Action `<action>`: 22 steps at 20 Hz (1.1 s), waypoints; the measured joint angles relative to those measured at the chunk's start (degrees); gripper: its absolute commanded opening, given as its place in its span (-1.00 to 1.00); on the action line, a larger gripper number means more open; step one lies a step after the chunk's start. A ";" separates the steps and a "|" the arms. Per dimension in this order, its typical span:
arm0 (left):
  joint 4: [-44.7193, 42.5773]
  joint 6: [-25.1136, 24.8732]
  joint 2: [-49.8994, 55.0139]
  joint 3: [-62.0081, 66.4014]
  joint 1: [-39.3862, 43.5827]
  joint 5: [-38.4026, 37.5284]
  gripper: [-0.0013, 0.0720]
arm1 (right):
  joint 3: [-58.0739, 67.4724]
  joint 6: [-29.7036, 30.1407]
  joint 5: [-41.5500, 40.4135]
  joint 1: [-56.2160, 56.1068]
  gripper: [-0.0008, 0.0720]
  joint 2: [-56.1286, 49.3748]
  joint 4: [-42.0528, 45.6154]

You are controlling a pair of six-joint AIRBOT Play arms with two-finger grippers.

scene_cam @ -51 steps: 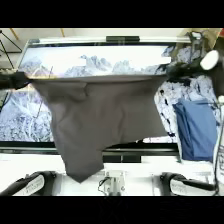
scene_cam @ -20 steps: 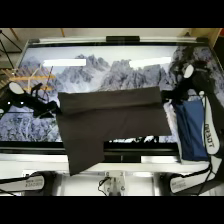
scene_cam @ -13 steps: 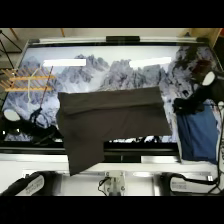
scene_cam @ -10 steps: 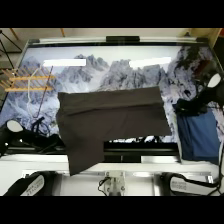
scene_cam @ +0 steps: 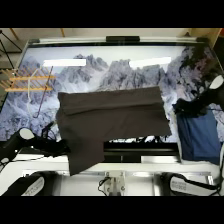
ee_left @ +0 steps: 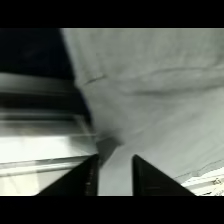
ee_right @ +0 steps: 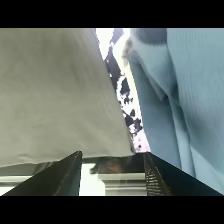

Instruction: Fold the shirts.

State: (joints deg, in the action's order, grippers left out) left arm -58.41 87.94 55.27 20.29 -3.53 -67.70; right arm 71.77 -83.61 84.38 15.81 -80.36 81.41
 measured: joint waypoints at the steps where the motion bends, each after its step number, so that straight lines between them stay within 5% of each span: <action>1: 0.37 0.37 0.48 -0.13 1.03 0.79 -0.84 | -1.53 -0.13 -0.66 0.00 0.42 0.85 0.15; 9: -0.26 1.03 1.68 0.81 3.58 3.89 -0.86 | -18.40 3.89 -6.38 0.04 0.43 7.04 -2.58; 22: -1.18 1.29 1.62 2.54 3.82 4.39 -0.86 | -21.97 4.79 -16.28 0.04 0.42 1.84 -2.27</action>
State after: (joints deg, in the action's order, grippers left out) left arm -59.59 89.23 56.88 22.83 0.30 -63.31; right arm 49.80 -78.83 68.10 15.86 -78.52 79.13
